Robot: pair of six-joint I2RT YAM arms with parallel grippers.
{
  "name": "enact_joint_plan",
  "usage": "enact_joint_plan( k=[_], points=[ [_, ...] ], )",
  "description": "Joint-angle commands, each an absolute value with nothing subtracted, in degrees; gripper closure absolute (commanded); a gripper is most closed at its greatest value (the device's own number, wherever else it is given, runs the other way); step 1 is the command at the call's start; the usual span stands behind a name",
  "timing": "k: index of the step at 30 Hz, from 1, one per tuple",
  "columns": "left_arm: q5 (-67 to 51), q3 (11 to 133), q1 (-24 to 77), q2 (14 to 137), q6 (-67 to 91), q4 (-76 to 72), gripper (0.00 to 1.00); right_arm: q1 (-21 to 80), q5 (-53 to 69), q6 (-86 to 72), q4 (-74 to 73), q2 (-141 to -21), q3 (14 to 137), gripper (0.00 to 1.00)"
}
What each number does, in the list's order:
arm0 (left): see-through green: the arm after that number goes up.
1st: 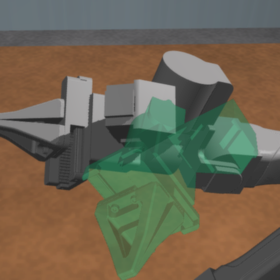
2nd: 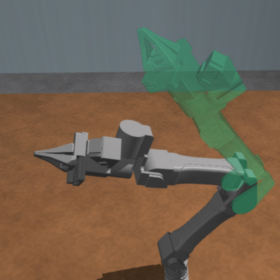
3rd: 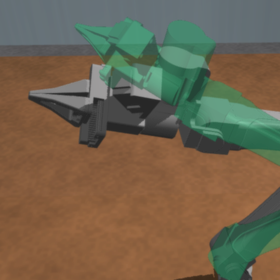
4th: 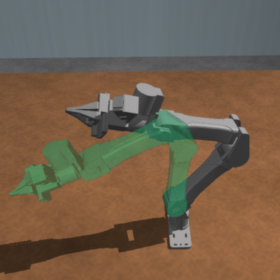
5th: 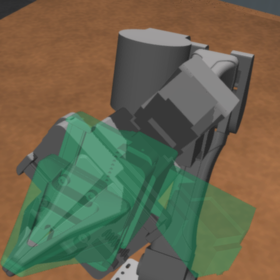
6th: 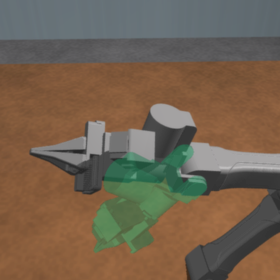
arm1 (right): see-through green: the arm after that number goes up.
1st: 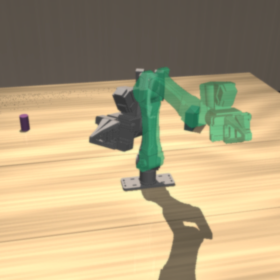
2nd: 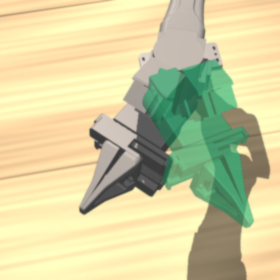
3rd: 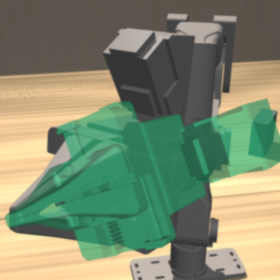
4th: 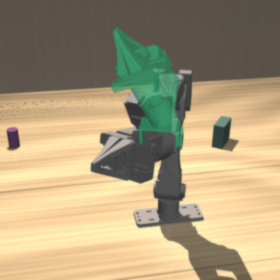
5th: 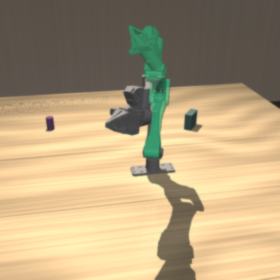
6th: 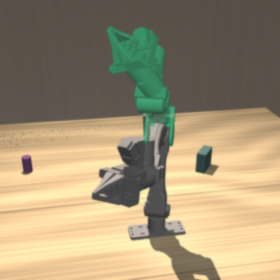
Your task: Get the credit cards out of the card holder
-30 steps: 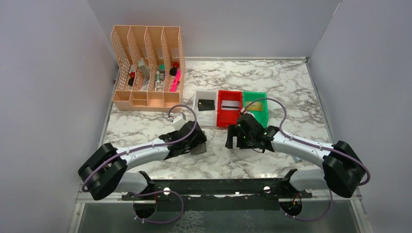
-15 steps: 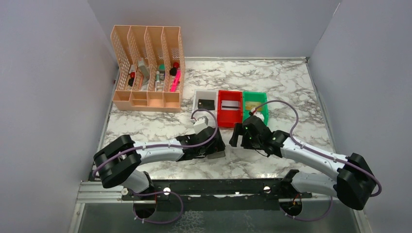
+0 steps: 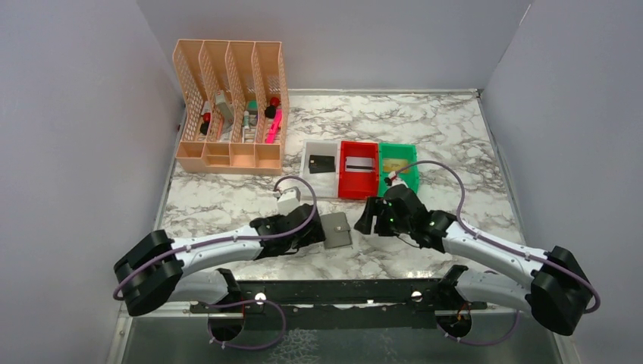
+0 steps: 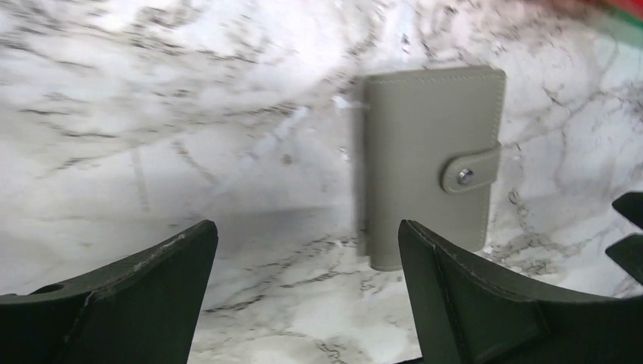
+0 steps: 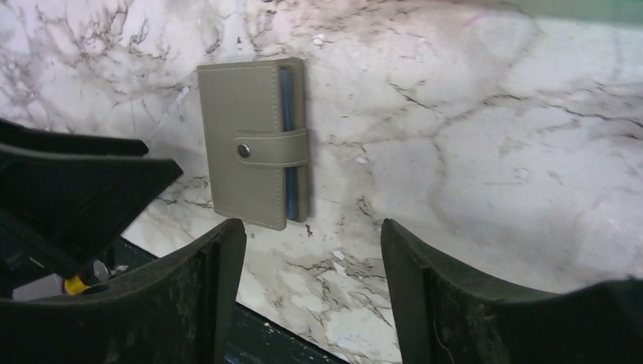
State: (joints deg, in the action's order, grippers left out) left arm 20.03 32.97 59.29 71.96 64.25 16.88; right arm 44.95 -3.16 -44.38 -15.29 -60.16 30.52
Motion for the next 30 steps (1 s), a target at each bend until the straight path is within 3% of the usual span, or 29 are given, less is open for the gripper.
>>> enact_joint_plan(
  k=[1,7,16,30],
  points=[
    [23.29,29.83,54.93,65.77,63.6,20.74,0.1,45.26,4.27,-39.82,-10.56,-65.38,34.6,0.33],
    [21.06,26.57,50.76,58.86,61.48,19.16,0.16,48.81,-2.15,-35.92,-16.29,-74.56,42.89,0.45],
    [18.39,23.78,50.48,57.68,60.46,14.13,0.19,57.76,-15.53,-34.45,-23.73,-86.08,53.5,0.46],
    [15.83,23.89,50.53,59.66,59.01,10.84,0.2,60.86,-20.84,-32.7,-27.82,-97.06,59.98,0.5]
  ],
)
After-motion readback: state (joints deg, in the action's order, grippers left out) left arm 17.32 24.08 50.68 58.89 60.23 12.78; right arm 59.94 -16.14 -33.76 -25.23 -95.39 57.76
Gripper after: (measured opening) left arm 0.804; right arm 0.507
